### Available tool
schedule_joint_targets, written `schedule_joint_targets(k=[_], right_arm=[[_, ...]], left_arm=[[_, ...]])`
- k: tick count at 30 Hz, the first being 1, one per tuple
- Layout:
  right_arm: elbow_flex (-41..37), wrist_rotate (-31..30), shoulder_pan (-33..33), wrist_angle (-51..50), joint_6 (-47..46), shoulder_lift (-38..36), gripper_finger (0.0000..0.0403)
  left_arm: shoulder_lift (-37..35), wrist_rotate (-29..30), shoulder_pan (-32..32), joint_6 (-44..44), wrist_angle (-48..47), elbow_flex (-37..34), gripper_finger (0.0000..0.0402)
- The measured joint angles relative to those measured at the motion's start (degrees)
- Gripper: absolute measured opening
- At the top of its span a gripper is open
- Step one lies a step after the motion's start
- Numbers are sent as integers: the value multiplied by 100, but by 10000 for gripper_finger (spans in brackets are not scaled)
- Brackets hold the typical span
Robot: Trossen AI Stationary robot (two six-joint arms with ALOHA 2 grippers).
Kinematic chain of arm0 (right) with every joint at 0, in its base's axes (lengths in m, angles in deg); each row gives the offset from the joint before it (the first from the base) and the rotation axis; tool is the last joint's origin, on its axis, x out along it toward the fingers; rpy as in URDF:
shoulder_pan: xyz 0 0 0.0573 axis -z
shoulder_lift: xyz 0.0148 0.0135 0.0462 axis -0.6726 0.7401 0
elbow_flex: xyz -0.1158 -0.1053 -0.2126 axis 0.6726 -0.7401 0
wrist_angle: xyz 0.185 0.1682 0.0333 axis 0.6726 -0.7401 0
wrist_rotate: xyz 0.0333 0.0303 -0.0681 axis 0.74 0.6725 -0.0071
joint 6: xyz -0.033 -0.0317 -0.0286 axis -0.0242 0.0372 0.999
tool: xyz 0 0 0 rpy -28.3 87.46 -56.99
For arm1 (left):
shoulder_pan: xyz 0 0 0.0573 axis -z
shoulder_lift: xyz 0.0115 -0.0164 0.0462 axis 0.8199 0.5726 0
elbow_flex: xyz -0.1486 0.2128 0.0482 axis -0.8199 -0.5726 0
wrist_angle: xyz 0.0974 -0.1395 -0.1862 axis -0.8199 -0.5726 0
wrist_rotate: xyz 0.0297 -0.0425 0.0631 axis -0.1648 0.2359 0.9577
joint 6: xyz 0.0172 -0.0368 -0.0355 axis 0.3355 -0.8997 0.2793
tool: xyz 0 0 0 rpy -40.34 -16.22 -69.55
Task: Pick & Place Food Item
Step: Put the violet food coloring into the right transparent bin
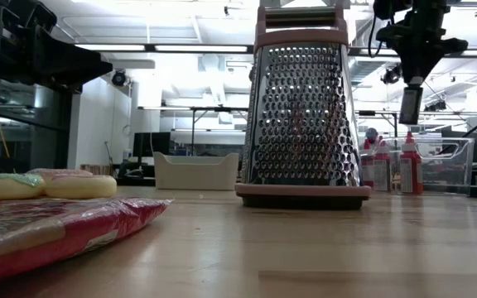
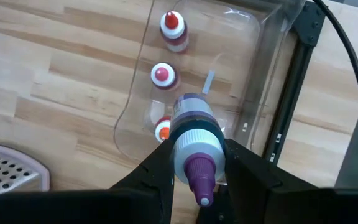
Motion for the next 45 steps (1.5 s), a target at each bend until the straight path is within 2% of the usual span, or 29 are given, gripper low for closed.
schedule_joint_targets(k=[13, 23, 29, 33, 45], right_arm=[[0, -190, -2, 26, -450, 0, 107], [-47, -805, -24, -184, -1097, 0, 107], [-548, -773, -28, -129, -1222, 2, 107], [-896, -560, -26, 159, -1228, 2, 107], [-1844, -426, -28, 831, -1372, 2, 107]], left_arm=[[-1, 0, -1, -2, 0, -2, 188], [0, 0, -1, -1, 0, 0, 188], [1, 0, 0, 0, 0, -2, 188], [0, 0, -1, 0, 0, -2, 188], [0, 0, 0, -1, 0, -2, 188]])
